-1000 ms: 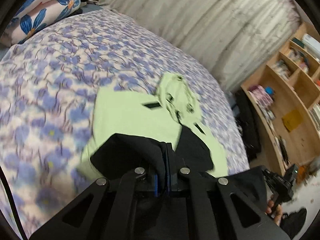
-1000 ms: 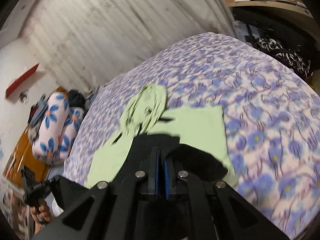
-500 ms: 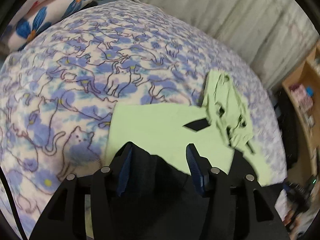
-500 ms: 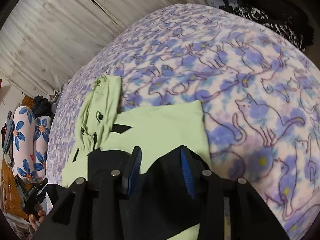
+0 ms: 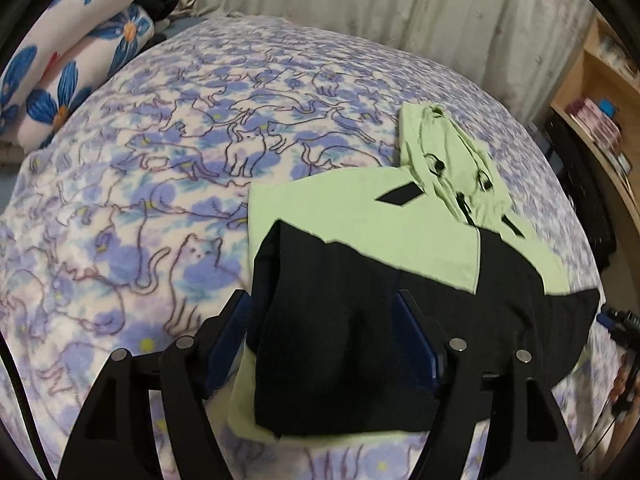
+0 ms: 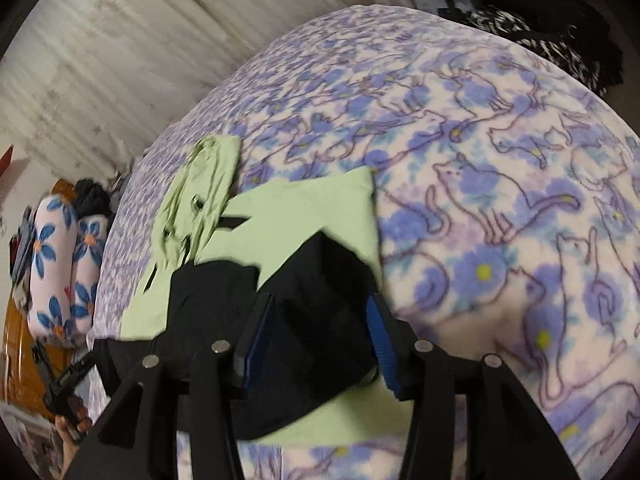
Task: Fold large clothes
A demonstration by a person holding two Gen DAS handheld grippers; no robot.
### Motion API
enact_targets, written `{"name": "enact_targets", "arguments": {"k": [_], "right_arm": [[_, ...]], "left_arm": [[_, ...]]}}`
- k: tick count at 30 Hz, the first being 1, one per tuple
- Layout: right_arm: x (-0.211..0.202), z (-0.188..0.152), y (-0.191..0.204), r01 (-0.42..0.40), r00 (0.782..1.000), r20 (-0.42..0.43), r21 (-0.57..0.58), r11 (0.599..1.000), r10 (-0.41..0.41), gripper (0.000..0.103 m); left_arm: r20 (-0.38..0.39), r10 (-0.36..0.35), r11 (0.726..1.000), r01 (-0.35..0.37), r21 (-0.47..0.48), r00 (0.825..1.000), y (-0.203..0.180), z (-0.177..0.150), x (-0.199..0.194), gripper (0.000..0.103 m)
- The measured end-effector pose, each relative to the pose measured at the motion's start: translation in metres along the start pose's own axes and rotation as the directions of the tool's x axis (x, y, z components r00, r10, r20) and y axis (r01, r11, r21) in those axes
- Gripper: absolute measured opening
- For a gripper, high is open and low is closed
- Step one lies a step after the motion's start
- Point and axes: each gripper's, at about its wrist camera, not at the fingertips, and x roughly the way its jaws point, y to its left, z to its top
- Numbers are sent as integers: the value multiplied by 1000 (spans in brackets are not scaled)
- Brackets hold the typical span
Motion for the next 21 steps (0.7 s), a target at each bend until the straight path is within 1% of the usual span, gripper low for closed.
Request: {"name": "enact_targets", "arguments": {"k": [4,8,10,12,13,16,18,21], "right_arm": [[6,-30,19,-53,997,-67,-77,996,48,48],[19,-60,38,-97,989,-127,-140,985,79,48],[24,-70,46,-119,985,-141,-158,980,97,48],[30,-78,52,-136,981,-158,-171,976,109,48],[32,-82,54,-148,979,-169,-178,973,118,48],[39,-91,62,-172,972,-194,-202,964,133,48],[43,-95,69,-179,971,-200,-231,956,133,48],[48,-97,81,-192,969,-205,-280,940,137,48]], "left_arm": [[-26,-51,996,53,70,998,-10,-21,-9,72],[-101,-118,984,130,124,988,-25,-52,-5,72],[-131,-142,975,161,155,981,-34,-67,-2,72],[-155,-161,964,189,186,975,-44,-79,1,72],[-172,-179,956,213,204,969,-51,-87,3,72],[-204,-212,939,257,228,956,-66,-100,8,72],[-221,-223,929,275,247,949,-76,-107,14,72],[-234,-220,917,282,281,947,-91,-111,23,72]]}}
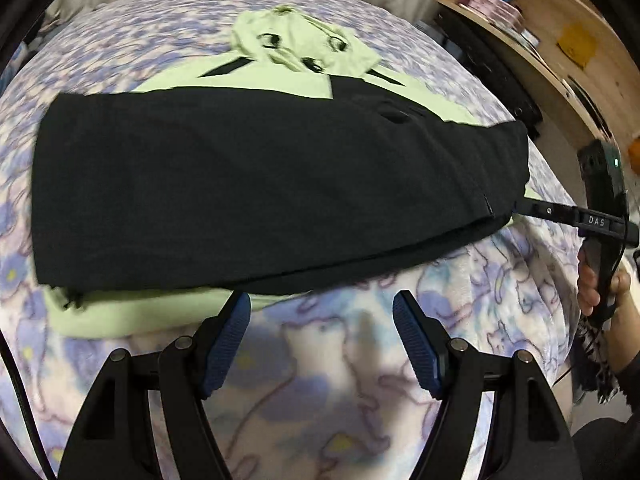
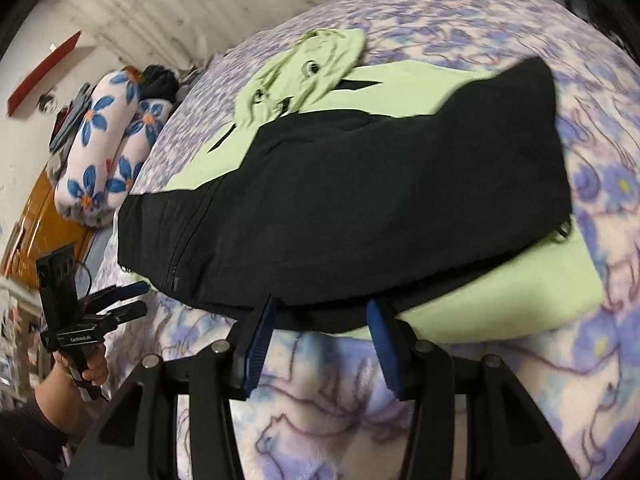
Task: Fold large clothes
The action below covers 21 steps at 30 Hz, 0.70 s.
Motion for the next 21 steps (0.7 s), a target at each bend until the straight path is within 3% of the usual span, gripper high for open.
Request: {"name": "enact_targets", "arguments": {"k": [5,11,15,21], "right_arm": [[14,7,16,-7,1000,-11,-85,996,6,48],[35,37,22,-2,1000,-12,-107,994,1,48],[31,69,24,2,998,55,-96,995,3,48],[19,128,19,-6,983,183,-33,999,12,48]], "left_arm": [[12,9,1000,-9,29,1000,-12,16,16,73],[36,6,1000,-6,-2,999,-11,40,22,73],[79,7,1000,-6,-10,997,-8,59,17,73],[169,78,997,-77,-9,983,-2,105,16,73]]}}
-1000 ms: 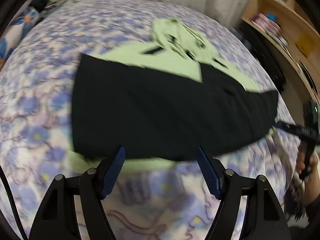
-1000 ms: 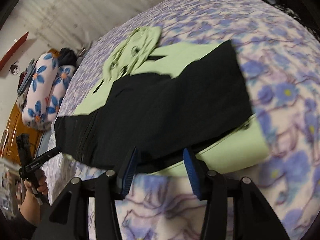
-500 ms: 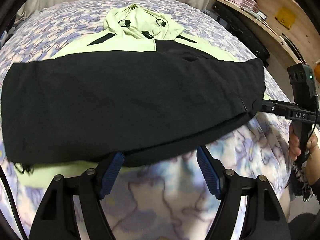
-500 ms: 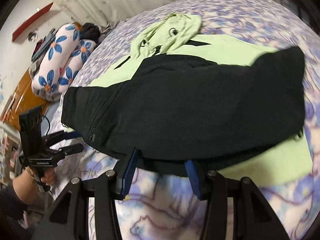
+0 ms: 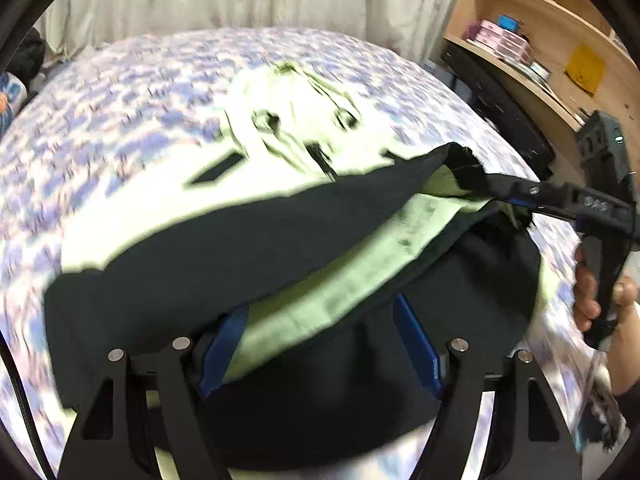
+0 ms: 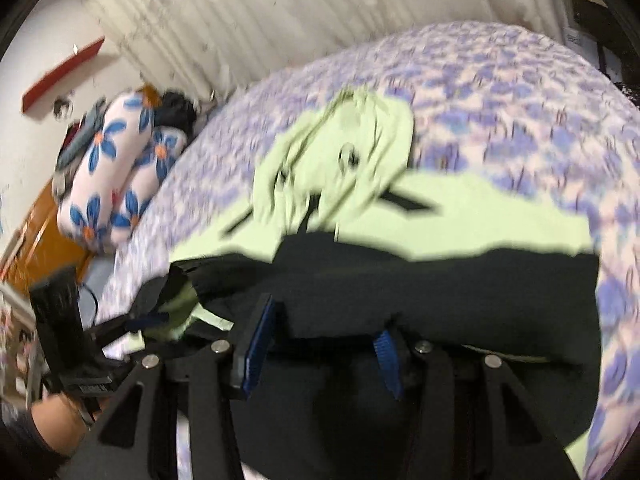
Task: Fold large clothes
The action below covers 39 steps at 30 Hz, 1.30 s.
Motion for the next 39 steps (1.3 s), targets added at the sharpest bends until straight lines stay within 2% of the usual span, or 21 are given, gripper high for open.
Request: {"name": "enact_targets", "arguments": {"k": [4,7,12,16,22,26,28,32,35,39], "right_arm": [[5,29,-3,47,997,62,2,999,-47,48],[12,46,-7,82,993,80,15,997,-82,48],[10,57,-16,86,991,95,41,995,-90,48],[6,53,-29,136,987,79,34,990,-138,48],[-8,39,-71,188,979,55,105,977,-194,48],[-17,26,-97,241,968,37,117,963,-247,48],[-18,20,-107,277,960,22,111,955,-281,48],[-14,15,-122,307,951,0,104,946,-308,48],[-3,18,-132,312,950,-22,114,943,-312,48],[19,26,-141,354,935,-55,102,929,-350,48]], "left_arm": [[39,80,997,-80,7,996,8,32,19,73],[53,169,986,-169,1,984,16,53,38,73],[48,327,945,-326,-18,944,35,81,67,73],[51,403,915,-403,-16,914,43,95,77,73],[74,375,925,-368,-93,924,58,99,56,73],[77,361,928,-350,-124,929,78,84,35,73],[86,333,934,-316,-166,939,93,74,23,73],[100,306,925,-271,-266,947,130,52,2,74],[43,322,903,-293,-314,946,155,43,7,74],[-20,287,894,-275,-354,958,175,37,25,74]]}}
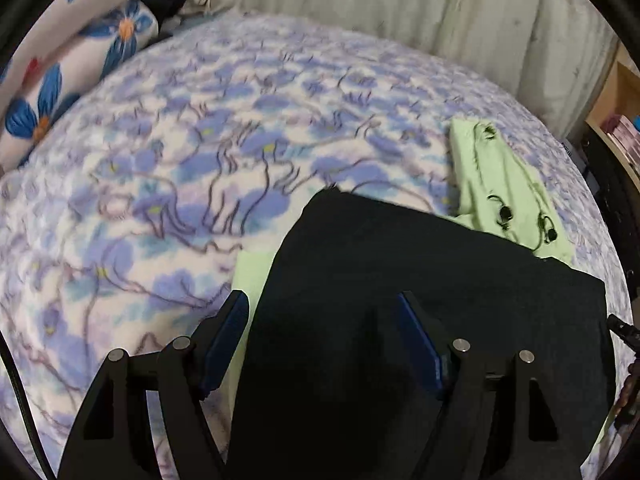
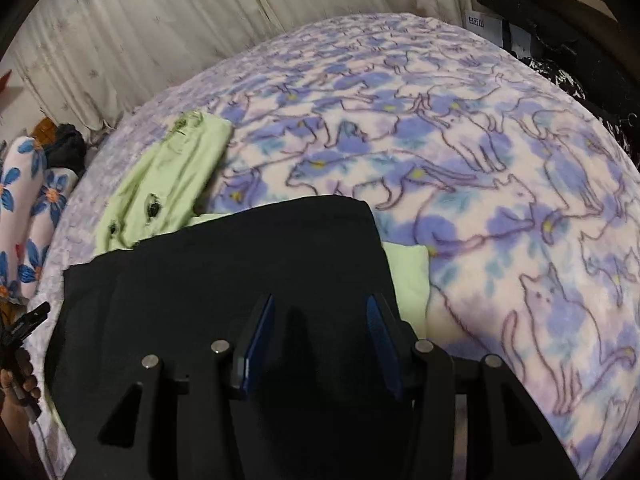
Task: Fold large clothes
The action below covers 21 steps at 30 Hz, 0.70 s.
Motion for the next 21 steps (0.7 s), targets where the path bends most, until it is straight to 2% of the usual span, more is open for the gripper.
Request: {"name": "enact_targets", "arguments": {"k": [4,7,14,15,16,17,18,19,21], "right_arm": [[16,12,-5,35,999,-4,11,999,-35,48],[25,18,-12,60,998,-21,21,998,-59,48],[36,19,-28,-46,998,-33,84,995,49,49],[36,19,-28,-60,997,-33,90,994,63,49],[35,19,-28,-75,997,-25,93,993,78,40],[34,20,-26,-73,997,-23,89,993,76,30],[31,20,-25,-75,997,-16,80,994,77,11],[26,19,-23,-80,997,-3,74,994,80,8],[7,18,-19,-56,997,56,59,997,52,7]], "left_arm": [[-49,13,999,-12,30,999,-7,5,28,74],[-59,51,998,-48,49,997,-11,11,44,74],[-76,36,998,-32,53,996,-10,28,62,77],[-73,31,999,-28,46,997,-10,30,63,72],[-66,30,999,-27,45,997,-12,31,63,47],[-58,41,998,-38,43,997,-13,32,62,33],[-52,57,998,-55,41,997,-13,34,61,18],[-43,60,998,-58,31,997,-13,35,59,11],[-14,53,998,-52,26,999,-15,37,50,8]]}}
